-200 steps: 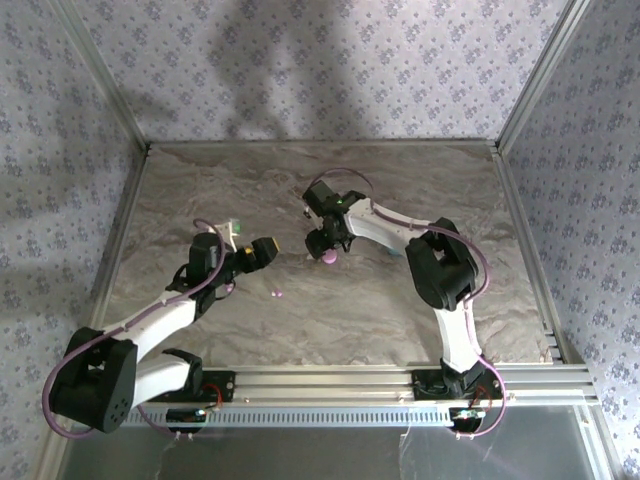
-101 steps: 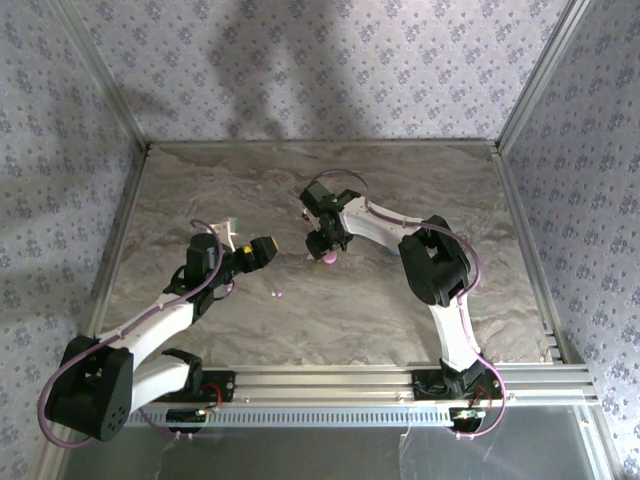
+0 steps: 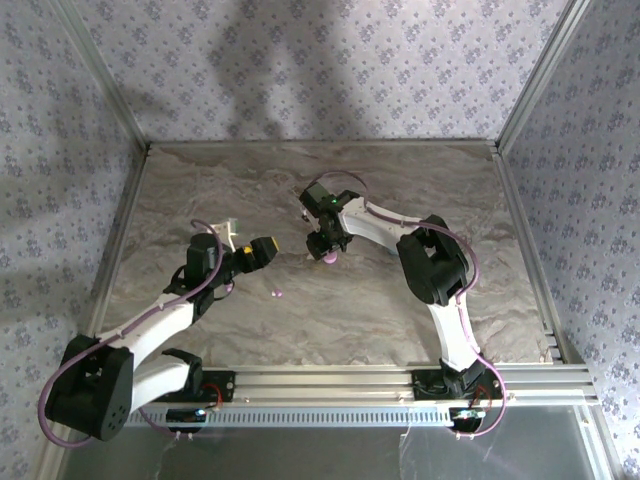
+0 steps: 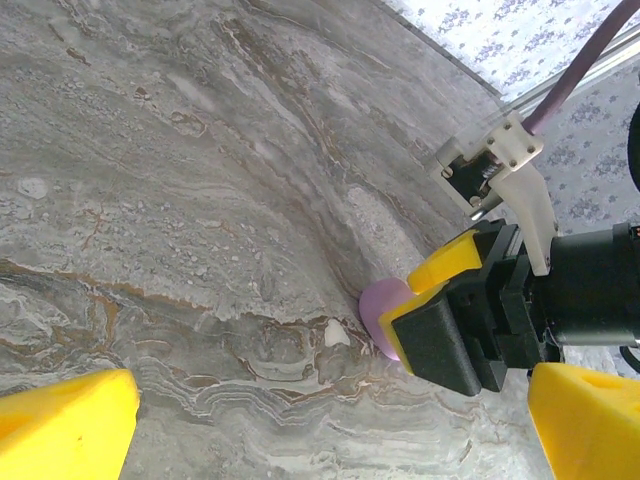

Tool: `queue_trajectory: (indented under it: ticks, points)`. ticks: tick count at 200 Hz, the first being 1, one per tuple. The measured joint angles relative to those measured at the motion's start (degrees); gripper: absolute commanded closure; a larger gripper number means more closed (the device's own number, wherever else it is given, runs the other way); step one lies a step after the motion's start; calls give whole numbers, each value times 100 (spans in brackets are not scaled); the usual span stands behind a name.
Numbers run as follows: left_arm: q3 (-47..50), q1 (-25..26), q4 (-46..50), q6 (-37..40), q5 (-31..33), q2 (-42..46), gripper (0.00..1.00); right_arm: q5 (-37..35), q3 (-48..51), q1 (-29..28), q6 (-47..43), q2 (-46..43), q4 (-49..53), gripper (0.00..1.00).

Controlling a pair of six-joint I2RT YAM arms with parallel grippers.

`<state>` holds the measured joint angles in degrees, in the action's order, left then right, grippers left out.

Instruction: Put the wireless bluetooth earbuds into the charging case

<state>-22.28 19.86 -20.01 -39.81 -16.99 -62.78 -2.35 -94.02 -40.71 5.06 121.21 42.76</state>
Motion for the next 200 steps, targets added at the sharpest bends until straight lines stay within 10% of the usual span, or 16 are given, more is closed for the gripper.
queue_trajectory:
  ticks: [200]
  points:
    - [11, 0, -17, -37, -39, -37, 0, 26, 24, 0, 4, 0, 55, 50]
